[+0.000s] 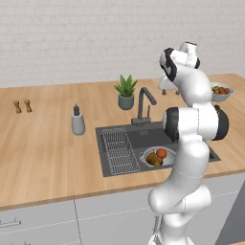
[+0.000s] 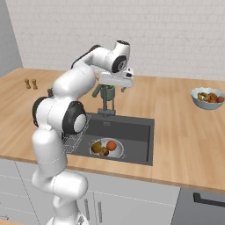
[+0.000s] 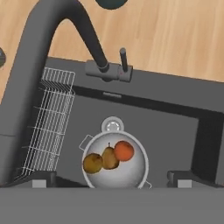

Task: Put the colander in the sink, put the pear, pear, orange in the colander, and turn on the sink faucet and pour water over the colander.

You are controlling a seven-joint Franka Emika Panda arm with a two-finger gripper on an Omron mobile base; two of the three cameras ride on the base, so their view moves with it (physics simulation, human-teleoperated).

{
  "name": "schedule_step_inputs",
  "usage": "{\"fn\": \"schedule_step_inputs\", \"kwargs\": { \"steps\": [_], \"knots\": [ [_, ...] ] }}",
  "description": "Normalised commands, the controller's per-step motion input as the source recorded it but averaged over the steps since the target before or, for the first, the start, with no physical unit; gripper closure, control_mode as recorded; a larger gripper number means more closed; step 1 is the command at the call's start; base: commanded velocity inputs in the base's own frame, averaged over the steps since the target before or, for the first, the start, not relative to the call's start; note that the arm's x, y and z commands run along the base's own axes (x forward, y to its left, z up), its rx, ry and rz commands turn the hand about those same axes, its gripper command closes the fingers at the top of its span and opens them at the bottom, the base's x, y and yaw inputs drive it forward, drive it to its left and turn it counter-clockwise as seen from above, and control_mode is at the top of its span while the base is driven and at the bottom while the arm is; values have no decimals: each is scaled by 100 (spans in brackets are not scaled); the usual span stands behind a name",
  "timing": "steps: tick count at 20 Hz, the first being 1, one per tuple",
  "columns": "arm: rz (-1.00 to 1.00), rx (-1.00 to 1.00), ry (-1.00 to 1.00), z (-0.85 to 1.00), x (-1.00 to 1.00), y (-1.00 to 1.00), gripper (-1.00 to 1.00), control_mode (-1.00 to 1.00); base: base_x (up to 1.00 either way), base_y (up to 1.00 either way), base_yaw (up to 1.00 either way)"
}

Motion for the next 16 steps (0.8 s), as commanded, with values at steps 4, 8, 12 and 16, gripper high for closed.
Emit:
{"fn": "schedule_step_inputs", "kwargs": {
  "steps": [4, 8, 12, 16],
  "knots": [
    [20, 18, -42, -48, 0, -44, -100, -100, 0, 0, 0],
    [23, 19, -46, -51, -1, -32, -100, -100, 0, 0, 0],
    [24, 20, -49, -37, -1, -32, -100, -100, 0, 0, 0],
    [18, 20, -34, -34, 18, -15, -100, -100, 0, 0, 0]
  ]
}}
